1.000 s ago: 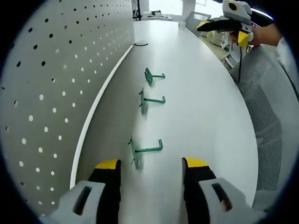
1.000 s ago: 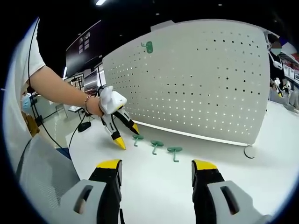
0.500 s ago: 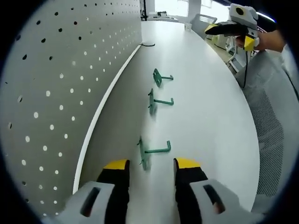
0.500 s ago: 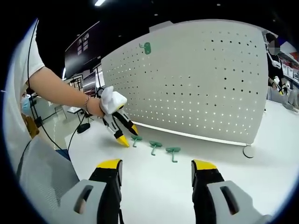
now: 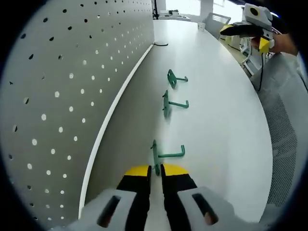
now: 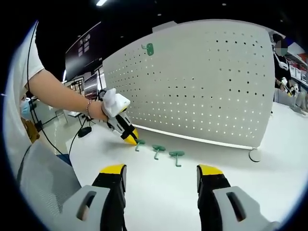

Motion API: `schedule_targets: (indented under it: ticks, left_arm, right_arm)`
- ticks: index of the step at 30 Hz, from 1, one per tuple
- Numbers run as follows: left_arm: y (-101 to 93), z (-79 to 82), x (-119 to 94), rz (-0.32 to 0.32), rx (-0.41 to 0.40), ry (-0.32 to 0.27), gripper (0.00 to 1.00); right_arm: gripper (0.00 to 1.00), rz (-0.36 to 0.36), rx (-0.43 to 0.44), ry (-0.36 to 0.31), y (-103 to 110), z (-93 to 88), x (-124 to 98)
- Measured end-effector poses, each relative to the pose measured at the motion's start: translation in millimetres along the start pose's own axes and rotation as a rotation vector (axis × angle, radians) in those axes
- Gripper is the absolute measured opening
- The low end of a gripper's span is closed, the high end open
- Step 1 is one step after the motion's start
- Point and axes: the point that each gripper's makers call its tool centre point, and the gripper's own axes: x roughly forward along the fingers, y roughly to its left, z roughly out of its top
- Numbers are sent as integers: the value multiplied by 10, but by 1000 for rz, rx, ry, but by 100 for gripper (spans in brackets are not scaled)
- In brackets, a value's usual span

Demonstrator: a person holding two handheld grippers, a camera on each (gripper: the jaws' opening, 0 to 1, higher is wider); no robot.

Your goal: Insert the hook assembly into the mounting plate slot until the hook locks in place.

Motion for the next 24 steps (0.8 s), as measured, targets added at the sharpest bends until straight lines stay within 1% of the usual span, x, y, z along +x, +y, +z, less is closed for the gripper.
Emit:
schedule_targets:
  ticks: [2, 6, 10, 20, 24]
  left_arm:
    - [0, 0, -1, 2, 21, 3, 9]
    - [9, 5, 2, 14, 22, 3, 6]
    - [18, 1, 4, 19, 8, 1, 6]
    - [29, 5, 11, 29, 23, 5, 4]
    - [30, 1, 15, 30, 24, 4, 4]
  right_arm:
    - [57, -3, 5, -4, -9, 6, -4]
    - [57, -6, 8, -6, -18, 6, -7]
    - [57, -6, 12, -7, -18, 9, -8]
    - [57, -10, 28, -17, -31, 24, -16]
    - [57, -10, 21, -15, -26, 21, -17]
